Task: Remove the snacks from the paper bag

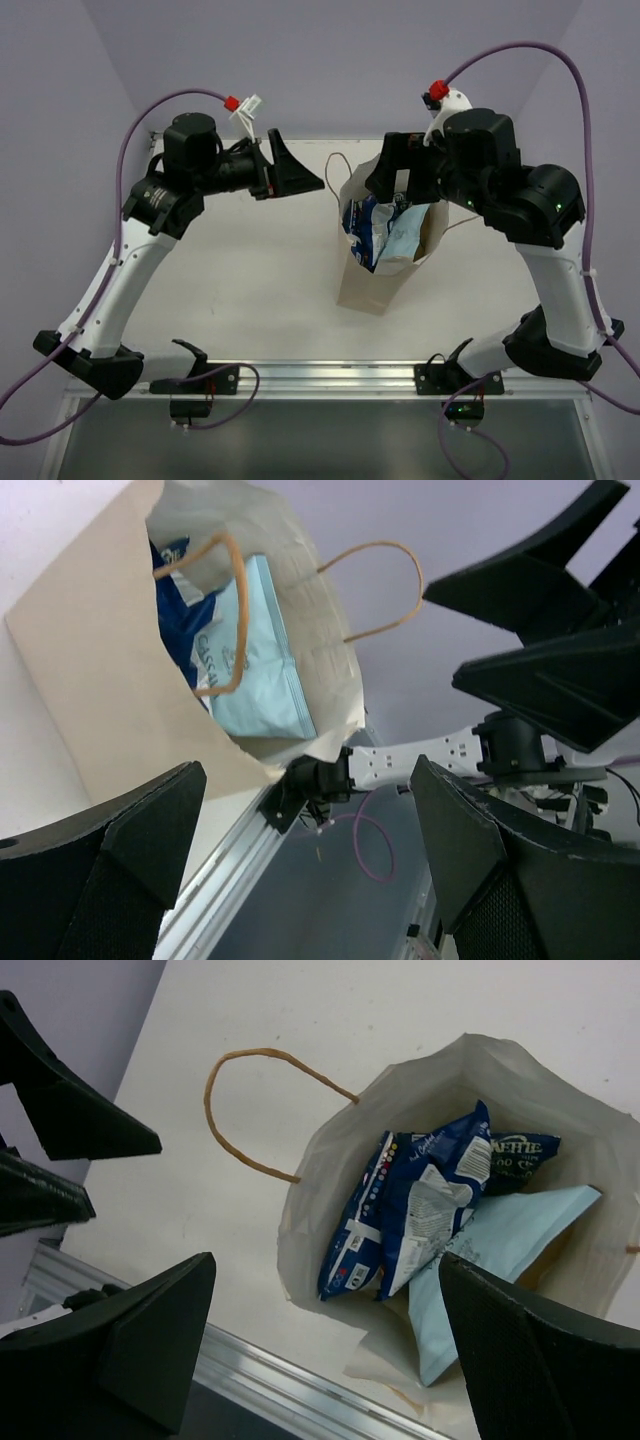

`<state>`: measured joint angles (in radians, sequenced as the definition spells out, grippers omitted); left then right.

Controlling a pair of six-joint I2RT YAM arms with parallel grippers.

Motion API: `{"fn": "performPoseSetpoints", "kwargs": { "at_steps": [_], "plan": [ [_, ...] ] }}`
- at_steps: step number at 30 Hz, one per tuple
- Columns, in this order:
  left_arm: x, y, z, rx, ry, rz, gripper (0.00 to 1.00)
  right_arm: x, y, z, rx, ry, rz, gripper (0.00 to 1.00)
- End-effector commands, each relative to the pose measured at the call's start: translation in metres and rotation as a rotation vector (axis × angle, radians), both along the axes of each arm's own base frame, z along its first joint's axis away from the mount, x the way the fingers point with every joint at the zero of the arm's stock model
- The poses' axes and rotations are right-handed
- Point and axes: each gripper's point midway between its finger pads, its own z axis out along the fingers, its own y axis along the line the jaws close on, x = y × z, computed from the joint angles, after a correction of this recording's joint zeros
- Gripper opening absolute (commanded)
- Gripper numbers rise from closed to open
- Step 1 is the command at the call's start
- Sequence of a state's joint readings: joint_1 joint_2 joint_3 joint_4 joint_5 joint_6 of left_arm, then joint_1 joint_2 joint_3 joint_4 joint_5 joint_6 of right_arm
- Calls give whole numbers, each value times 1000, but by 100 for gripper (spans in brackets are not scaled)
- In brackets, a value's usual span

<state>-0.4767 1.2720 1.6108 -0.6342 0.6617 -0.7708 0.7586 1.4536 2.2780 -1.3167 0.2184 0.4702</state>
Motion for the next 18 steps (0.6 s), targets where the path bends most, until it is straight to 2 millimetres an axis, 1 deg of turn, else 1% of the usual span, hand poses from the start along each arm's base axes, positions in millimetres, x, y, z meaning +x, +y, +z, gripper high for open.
{"fn": "performPoseSetpoints", "kwargs": {
  "at_steps": [1,2,3,4,6,7,8,9,13,14,16,17,18],
  "plan": [
    [21,-8,22,-20,-92,29,93,-4,-21,-1,-25,-12,-49,96],
    [27,-8,22,-14,-100,50,93,-6,-24,-5,-33,-6,-47,96],
    [36,-12,15,0,-87,55,93,-6,-24,-7,-39,-2,-47,96],
    [40,-14,14,5,-85,57,93,-6,-25,-13,-53,10,-50,95],
    [48,-19,10,5,-75,55,93,-6,-26,-17,-61,14,-52,95],
    [53,-25,2,11,-57,45,93,-6,-27,-18,-63,14,-53,95],
    [57,-27,2,14,-61,50,93,-5,-27,-22,-70,22,-54,95],
    [62,-32,-4,24,-51,47,93,-5,-27,-22,-66,20,-55,95],
    [72,-40,-10,30,-36,43,91,-3,-27,-24,-70,22,-56,94],
    [73,-42,-5,18,-43,39,91,-3,-28,-25,-76,24,-56,94],
    [77,-48,-6,17,-37,28,83,-2,-28,-29,-80,34,-55,94],
    [77,-50,0,6,-44,21,79,-1,-28,-31,-82,36,-58,94],
    [77,-51,0,4,-44,19,68,0,-28,-33,-83,39,-59,94]
  ]
}}
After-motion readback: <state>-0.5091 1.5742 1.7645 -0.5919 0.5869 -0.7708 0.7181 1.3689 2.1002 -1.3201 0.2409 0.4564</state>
